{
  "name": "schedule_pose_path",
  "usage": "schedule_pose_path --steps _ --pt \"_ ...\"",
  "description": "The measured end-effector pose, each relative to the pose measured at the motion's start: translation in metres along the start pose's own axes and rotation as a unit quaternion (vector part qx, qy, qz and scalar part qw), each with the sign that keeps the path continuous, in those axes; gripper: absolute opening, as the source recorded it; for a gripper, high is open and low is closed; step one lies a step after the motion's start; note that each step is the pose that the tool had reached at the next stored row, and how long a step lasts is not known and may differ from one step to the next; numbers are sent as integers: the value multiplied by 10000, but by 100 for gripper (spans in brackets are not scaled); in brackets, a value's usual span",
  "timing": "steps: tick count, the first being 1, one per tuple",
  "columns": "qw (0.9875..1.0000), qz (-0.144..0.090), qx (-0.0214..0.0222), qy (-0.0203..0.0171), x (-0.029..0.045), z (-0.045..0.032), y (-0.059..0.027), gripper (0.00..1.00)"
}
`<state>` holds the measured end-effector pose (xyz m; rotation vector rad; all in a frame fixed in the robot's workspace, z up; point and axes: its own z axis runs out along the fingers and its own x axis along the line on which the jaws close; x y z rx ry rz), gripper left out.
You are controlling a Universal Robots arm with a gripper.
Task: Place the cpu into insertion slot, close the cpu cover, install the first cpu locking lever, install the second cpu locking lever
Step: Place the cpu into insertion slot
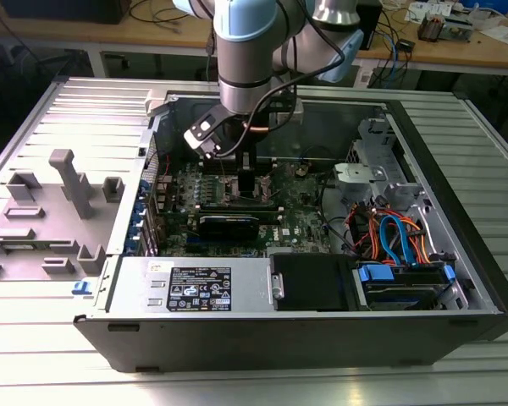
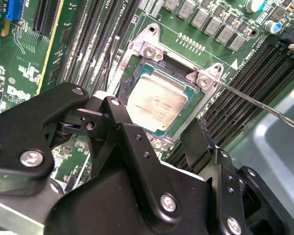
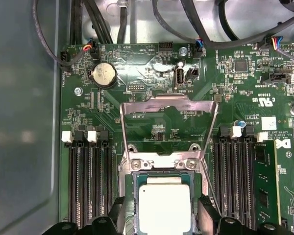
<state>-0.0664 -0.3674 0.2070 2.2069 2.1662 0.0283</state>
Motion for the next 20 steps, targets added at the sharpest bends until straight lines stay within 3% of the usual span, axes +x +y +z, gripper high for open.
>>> schedule_pose_path --steps 2,10,16,20 --pt "10000 8 36 -1 -1 -3 4 69" --pt "9999 6 113 0 -1 -72 12 69" --pt "9999 6 123 2 -2 -74 11 67" --pt "9999 6 123 2 -2 -74 12 42"
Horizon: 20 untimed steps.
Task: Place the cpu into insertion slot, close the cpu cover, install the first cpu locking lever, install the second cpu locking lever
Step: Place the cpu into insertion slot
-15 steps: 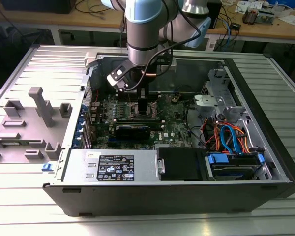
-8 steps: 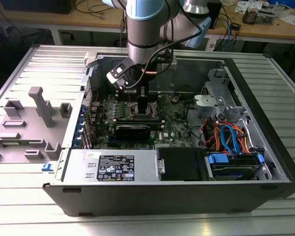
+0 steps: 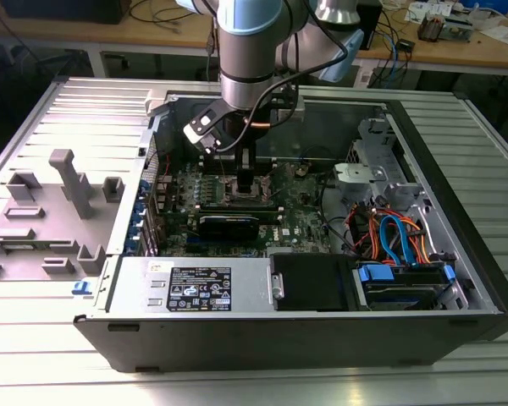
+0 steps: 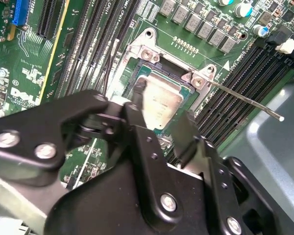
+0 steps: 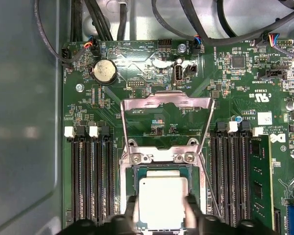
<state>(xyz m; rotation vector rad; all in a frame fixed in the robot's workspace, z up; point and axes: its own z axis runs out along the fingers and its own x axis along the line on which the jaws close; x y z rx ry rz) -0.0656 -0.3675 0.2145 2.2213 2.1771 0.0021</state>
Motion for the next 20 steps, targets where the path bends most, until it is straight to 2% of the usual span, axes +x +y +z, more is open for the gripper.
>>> schedule_pose_path --steps 2,7,12,20 --pt "10000 0 0 0 0 0 0 42" --pt "10000 -2 0 -1 0 -1 4 12" --pt "10000 -2 1 1 0 -35 5 11" --pt "10000 -2 2 1 -1 -43 5 11"
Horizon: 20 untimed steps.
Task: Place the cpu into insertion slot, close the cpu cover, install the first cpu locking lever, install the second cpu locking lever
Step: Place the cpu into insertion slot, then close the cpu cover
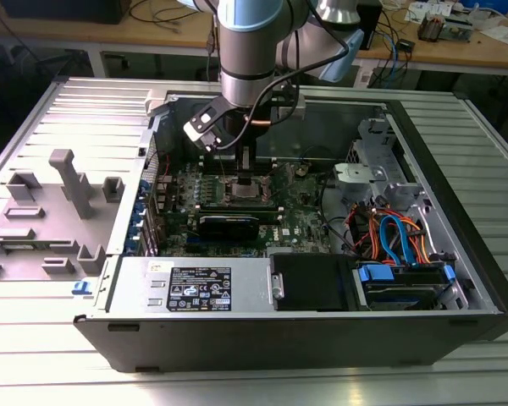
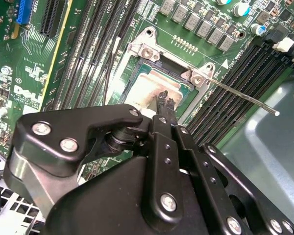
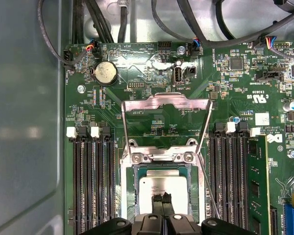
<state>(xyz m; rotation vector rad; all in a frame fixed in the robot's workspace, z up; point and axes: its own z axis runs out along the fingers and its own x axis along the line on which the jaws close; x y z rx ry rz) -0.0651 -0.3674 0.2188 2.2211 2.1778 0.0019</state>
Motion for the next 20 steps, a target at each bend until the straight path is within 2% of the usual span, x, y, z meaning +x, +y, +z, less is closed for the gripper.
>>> schedule_pose_path --steps 10,14,20 --pt "10000 0 0 0 0 -3 3 11" --pt "10000 0 0 0 0 -2 56 11" --pt "10000 -2 0 -1 1 -10 59 11"
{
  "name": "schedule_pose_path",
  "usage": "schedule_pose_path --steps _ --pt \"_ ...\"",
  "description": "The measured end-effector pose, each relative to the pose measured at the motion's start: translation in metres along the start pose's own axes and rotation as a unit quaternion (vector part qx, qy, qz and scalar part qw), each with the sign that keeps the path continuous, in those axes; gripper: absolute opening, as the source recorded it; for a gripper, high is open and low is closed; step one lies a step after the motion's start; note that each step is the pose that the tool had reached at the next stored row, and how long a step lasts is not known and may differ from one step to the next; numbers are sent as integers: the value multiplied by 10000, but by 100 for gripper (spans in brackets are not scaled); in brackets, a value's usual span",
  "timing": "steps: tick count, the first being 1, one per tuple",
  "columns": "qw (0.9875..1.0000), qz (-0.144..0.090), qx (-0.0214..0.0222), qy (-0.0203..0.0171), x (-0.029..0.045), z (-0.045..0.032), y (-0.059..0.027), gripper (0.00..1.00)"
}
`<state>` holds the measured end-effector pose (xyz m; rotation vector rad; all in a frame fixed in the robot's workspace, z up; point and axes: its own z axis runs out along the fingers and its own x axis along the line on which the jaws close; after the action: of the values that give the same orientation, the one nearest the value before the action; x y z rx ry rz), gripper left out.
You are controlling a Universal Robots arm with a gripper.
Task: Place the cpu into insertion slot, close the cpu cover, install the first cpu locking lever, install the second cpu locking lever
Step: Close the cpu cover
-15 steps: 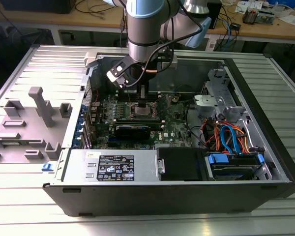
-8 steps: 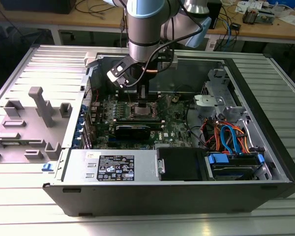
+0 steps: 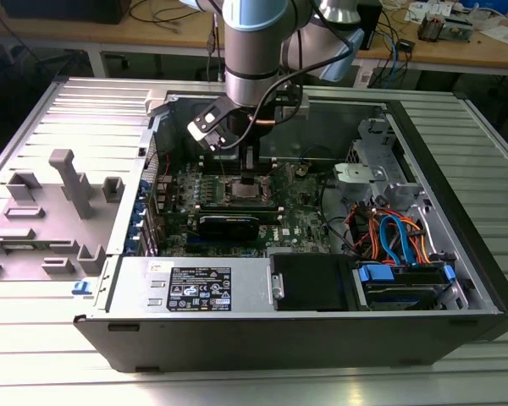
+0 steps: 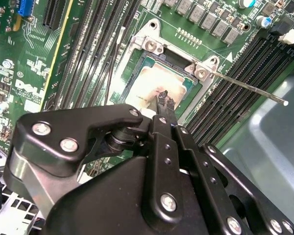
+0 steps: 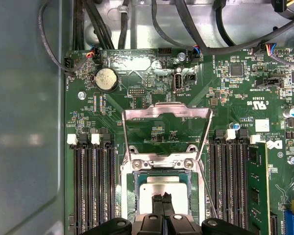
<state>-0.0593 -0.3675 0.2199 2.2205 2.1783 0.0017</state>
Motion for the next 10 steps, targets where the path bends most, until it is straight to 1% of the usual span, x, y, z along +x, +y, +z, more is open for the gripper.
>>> schedule_pose_path --steps 7,9,10 --pt "10000 -37 -2 2 0 -43 4 11" --pt "10000 -37 -1 1 0 -44 27 11" --pt "10000 -37 -1 1 1 -43 61 11"
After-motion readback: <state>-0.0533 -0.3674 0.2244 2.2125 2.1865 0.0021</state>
